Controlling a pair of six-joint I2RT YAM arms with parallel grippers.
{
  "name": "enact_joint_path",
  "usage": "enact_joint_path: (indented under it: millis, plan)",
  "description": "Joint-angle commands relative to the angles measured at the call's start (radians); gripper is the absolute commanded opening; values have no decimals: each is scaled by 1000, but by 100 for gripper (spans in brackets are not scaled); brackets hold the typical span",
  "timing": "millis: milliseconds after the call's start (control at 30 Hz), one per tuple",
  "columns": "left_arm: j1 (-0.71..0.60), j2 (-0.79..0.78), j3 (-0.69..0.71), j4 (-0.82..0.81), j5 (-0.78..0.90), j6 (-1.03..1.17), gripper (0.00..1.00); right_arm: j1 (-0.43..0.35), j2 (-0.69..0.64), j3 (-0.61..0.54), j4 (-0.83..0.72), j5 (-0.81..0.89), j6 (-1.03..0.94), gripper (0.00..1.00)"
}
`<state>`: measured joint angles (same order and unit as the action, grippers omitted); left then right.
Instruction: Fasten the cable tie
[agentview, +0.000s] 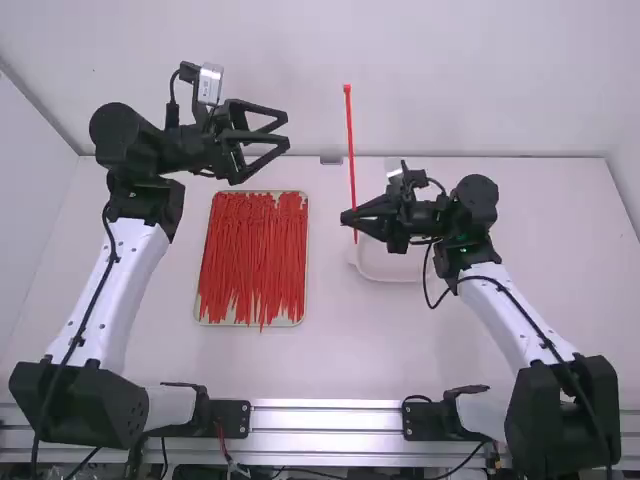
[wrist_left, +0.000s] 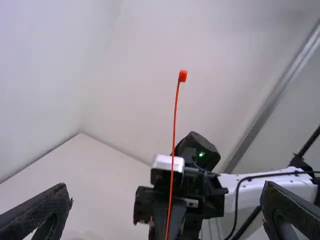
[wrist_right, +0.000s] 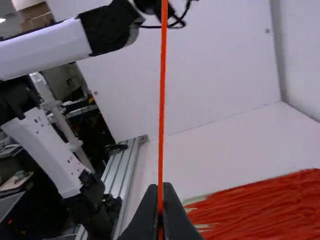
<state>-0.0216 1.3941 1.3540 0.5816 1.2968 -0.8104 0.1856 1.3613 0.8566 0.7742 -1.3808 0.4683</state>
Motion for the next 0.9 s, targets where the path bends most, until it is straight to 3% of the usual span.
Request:
enact_joint_path:
  millis: [0, 300, 533, 700, 867]
  plan:
    - [5, 1, 29, -22, -32, 61, 99, -39, -2, 27, 3, 15, 39, 0]
    - [9, 1, 29, -178, -138, 127, 99, -177, -2, 27, 2, 153, 121, 0]
    - [3, 1, 29, -182, -136, 150, 99, -262, -2, 39, -84, 286, 133, 0]
    - [3, 1, 29, -182, -123, 154, 99, -298, -2, 104, -294, 391, 43, 0]
    - [3, 1, 29, -186, -106, 177, 99, -275, -2, 190, -562, 578, -68, 0]
